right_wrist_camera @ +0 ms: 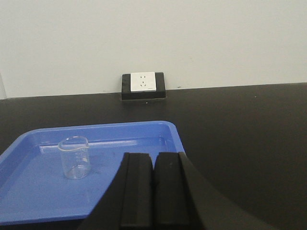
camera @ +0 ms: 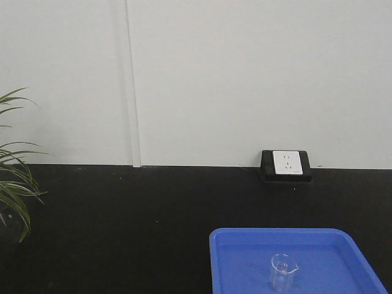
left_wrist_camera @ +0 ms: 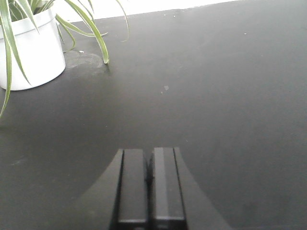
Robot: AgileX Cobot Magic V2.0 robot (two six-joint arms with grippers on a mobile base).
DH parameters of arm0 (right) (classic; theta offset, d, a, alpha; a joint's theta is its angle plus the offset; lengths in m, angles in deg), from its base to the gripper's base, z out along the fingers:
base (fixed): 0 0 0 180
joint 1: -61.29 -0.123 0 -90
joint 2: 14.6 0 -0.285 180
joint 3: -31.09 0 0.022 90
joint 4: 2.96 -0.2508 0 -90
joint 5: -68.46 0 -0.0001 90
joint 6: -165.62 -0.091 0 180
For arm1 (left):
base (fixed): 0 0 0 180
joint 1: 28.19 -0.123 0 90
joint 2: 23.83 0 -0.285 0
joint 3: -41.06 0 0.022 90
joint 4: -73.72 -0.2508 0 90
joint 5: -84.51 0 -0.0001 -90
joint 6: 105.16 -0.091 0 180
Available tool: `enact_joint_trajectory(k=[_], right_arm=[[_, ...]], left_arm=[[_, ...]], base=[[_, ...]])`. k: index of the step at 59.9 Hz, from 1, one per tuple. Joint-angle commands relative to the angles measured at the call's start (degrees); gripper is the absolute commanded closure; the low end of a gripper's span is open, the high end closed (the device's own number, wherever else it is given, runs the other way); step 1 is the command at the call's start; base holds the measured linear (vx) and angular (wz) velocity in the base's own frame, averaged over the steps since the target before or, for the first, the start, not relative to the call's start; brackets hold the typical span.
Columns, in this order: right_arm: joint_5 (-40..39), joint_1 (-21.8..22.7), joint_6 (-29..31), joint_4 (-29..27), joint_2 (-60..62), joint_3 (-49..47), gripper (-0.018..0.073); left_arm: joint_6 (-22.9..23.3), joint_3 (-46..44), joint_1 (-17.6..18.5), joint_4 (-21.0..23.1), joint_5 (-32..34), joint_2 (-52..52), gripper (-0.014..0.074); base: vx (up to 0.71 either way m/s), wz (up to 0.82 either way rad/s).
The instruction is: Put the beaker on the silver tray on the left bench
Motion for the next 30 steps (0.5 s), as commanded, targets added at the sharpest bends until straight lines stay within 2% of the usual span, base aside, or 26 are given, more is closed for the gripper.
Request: enact_joint_trajectory(k=[1,30], right_arm=[[-4.46,-0.06,0.28,0.15,0.7,0.29,0.0571],[-4.4,-0.06,0.28,0.15,0.7,0.29,0.0571]], left_arm=[[0.1,1.13,0.31,0.17,4.34,-0.43,0.0595],[0.1,1.13,0.31,0.17,4.34,-0.43,0.0595]], base=[[0.0,0.0],[0.0,0.0]])
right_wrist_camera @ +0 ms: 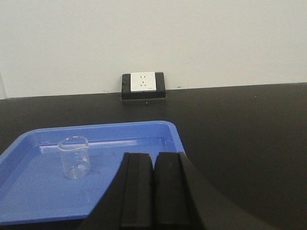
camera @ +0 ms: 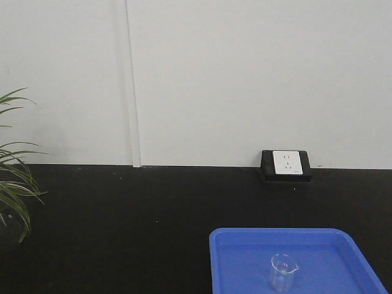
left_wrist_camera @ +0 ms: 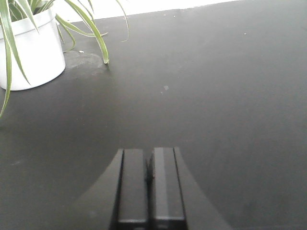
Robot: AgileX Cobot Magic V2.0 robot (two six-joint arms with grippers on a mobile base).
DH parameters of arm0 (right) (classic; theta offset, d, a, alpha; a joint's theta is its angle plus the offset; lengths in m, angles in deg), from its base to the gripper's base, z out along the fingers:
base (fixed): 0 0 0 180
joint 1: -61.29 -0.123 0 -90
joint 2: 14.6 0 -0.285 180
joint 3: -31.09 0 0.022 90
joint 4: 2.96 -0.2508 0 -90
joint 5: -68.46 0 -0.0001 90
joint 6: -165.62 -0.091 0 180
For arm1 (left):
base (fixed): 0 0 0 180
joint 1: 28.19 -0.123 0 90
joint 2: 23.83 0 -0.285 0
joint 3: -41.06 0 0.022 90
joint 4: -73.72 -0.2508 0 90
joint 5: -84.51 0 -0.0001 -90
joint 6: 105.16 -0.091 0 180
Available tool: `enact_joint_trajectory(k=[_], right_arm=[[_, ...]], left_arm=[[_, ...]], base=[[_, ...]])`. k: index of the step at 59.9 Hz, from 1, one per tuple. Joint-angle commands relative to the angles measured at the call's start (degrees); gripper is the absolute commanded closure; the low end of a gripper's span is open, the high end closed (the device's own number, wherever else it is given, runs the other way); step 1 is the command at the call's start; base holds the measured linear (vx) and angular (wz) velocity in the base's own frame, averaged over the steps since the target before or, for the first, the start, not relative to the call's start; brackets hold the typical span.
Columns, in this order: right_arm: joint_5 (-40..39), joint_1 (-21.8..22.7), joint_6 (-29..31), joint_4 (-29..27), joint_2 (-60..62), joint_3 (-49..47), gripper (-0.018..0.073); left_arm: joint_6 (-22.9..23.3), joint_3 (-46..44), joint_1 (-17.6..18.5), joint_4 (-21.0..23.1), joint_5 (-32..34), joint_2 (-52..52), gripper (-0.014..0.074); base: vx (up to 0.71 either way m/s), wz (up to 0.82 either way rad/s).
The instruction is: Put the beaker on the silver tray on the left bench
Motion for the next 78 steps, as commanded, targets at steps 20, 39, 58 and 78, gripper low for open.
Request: enact_joint_trajectory(k=[20,39,58,78], right_arm=[[-4.45,-0.06,0.28,0.15,0.7,0.29,0.0571],[-5.42,-0.06,0.28,0.15,0.7,0.29,0.0571],[-10.96,-0.06,-4.21,-1.03,-2.7,-4.52,0.0571],[-12.93,-0.06,-4.01,2.07,-21.65,-13.97,0.0566]], left_arm=[[0.1,1.13,0.31,0.17,4.34,-0.43,0.0595],[0.1,1.13,0.31,0.17,4.34,-0.43,0.0595],[0.1,1.13,0.31,0.17,4.34,-0.43,0.0595],[0.1,1.13,0.31,0.17,4.36,-0.43,0.0595]], base=[[0.0,0.0],[0.0,0.0],[0.0,0.0],[0.0,0.0]])
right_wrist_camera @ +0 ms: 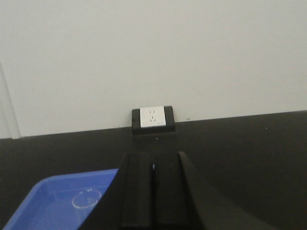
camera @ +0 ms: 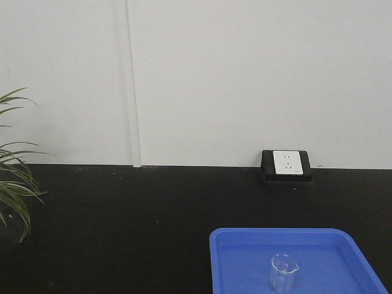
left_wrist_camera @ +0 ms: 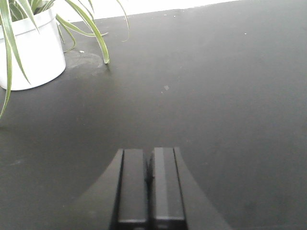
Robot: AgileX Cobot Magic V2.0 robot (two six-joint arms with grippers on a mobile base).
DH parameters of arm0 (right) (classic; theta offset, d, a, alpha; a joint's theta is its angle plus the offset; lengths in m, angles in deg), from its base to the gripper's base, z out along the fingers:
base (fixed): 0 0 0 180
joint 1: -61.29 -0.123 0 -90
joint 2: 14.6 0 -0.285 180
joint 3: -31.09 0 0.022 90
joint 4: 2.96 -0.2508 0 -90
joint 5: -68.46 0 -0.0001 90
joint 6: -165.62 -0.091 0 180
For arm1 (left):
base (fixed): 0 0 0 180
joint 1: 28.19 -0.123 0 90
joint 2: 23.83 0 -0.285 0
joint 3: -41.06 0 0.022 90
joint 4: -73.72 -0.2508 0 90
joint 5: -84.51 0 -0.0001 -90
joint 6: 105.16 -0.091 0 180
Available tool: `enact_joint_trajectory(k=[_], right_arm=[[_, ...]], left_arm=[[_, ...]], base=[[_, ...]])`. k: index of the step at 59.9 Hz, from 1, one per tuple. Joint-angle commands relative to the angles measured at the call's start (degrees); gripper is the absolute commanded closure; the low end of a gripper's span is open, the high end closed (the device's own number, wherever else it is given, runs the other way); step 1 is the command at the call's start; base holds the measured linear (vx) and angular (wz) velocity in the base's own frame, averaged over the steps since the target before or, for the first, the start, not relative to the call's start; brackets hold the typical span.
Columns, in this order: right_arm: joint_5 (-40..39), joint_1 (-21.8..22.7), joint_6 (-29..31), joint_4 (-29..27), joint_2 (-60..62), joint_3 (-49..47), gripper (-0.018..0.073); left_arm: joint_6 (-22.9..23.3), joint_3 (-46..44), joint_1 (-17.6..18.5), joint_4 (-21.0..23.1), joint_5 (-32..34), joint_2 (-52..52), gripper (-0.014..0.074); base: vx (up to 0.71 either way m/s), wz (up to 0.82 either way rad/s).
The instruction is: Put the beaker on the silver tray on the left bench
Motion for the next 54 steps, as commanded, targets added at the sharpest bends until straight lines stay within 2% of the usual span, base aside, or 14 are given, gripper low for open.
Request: enact_joint_trajectory(k=[1,14,21,30,39,44,49,54], right_arm=[[-6.15,-0.01,0.09,0.84,-5.95,-2.25,0.0565],[-9.36,-0.01,0.09,0.66,-19.0,-2.25,0.0538],[-12.4,-0.01,0.09,0.4,-24.54,-2.25,0.0494],[-15.05,-0.01,0.09,0.27,-31.03,-2.25,0.0395],[-18.02,-0.01,0.09,0.27,-38.3,-2.25,0.0239],[-22.3,-0.01,0.03,0.49,-43.0,-2.25,0.016],[-30.12,-0.01,0.08,1.32,-47.68,-2.25,0.0095],[-39.47,-0.01,0.14,5.55,-53.13,-2.38,0.0063]], left_arm=[[0.1,1.13,0.31,0.17,4.36,-0.43,0.0595],[0.1,1.13,0.31,0.17,4.36,-0.43,0.0595],[0.1,1.13,0.31,0.17,4.36,-0.43,0.0595],[0.1,1.19,0.31,0.17,4.37,-0.43,0.0595],[0.1,1.19,0.31,0.17,4.37,-0.43,0.0595],[0.1,1.19,0.31,0.17,4.37,-0.43,0.0595],[0.1,1.19,0.31,0.17,4.37,-0.43,0.0595],[0.1,1.19,0.31,0.17,4.37,-0.43,0.0595]], base=[[0.0,0.0],[0.0,0.0],[0.0,0.0],[0.0,0.0],[0.0,0.0],[0.0,0.0],[0.0,0.0],[0.0,0.0]])
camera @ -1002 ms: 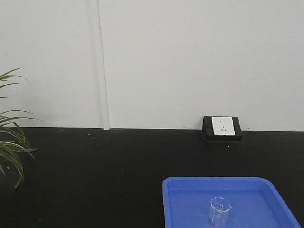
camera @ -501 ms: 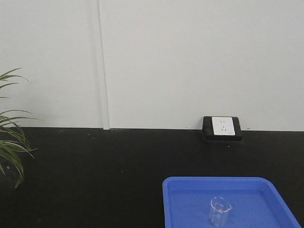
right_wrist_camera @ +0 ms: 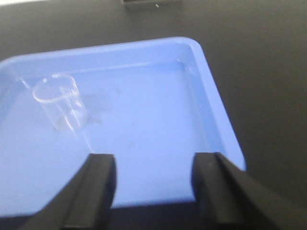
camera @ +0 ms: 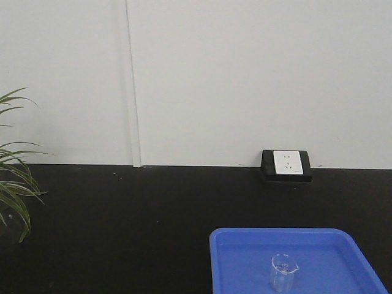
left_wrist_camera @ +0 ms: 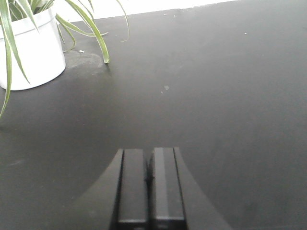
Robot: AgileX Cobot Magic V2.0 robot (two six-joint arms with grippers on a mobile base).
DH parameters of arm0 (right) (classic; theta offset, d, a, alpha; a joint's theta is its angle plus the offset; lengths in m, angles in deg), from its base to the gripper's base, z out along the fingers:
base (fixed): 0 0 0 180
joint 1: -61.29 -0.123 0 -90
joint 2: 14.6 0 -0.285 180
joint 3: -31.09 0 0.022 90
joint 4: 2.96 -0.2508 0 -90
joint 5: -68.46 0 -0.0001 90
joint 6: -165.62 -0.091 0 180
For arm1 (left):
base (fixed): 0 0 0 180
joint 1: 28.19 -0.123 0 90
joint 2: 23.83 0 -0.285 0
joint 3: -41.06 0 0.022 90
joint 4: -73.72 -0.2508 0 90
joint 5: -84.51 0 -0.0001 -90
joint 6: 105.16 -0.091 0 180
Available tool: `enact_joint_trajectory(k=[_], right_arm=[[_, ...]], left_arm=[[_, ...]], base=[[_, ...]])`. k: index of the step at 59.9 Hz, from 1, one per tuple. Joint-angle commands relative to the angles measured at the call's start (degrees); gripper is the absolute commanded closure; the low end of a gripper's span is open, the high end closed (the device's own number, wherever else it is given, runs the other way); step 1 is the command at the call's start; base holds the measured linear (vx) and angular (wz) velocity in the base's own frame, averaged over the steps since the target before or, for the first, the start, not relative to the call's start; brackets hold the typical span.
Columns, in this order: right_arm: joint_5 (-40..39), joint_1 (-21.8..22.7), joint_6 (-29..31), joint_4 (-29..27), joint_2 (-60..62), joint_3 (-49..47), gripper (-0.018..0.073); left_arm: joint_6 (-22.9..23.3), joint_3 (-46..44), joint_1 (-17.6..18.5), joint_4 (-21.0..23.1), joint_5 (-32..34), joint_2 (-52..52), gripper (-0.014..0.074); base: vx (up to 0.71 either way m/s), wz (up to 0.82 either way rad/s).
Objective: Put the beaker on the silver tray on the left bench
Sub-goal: 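Move the right gripper down toward the glass beaker in the blue tray, then close the right gripper around the glass beaker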
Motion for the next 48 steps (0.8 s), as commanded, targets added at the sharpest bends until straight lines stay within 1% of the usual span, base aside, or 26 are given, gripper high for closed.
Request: enact_joint_trajectory(k=[1,2,5,10,20,29,41,48], right_arm=[[-15.89,-0.01,0.14,4.63,-4.75,-2.1,0.0061],[-18.23,-0.01,0.14,5.62,-5.72,-2.23,0.0059],[-22.0,-0.01,0.14,9.95,-9.25,-3.08,0.0059],[-24.46,-0.01,0.08,14.58,-15.45,-5.63,0.0059],[-25.86,-0.01,-0.24,18.67,-25.58,-11.86,0.0059],[-28.34,-0.01,-0.38,23.91,-32.61,-16.41,0.0059],[-28.98,-0.25,-0.6,25.16,-39.16,-21.79,0.0059],[-28.66,-2.13,-0.57,25.71,-42.34,-24.65,0.0059]], left_arm=[[0.1,1.19,0.31,0.17,4.37,-0.43,0.0595],[0.1,1.19,0.31,0.17,4.37,-0.43,0.0595],[0.1,1.19,0.31,0.17,4.37,-0.43,0.0595],[0.1,1.19,0.31,0.17,4.37,-0.43,0.0595],[0.1,1.19,0.31,0.17,4.37,-0.43,0.0595],[0.1,1.19,0.31,0.17,4.37,-0.43,0.0595],[0.1,1.19,0.31,0.17,4.37,-0.43,0.0595],[0.1,1.19,0.31,0.17,4.37,-0.43,0.0595]], base=[[0.0,0.0],[0.0,0.0],[0.0,0.0],[0.0,0.0],[0.0,0.0],[0.0,0.0],[0.0,0.0],[0.0,0.0]])
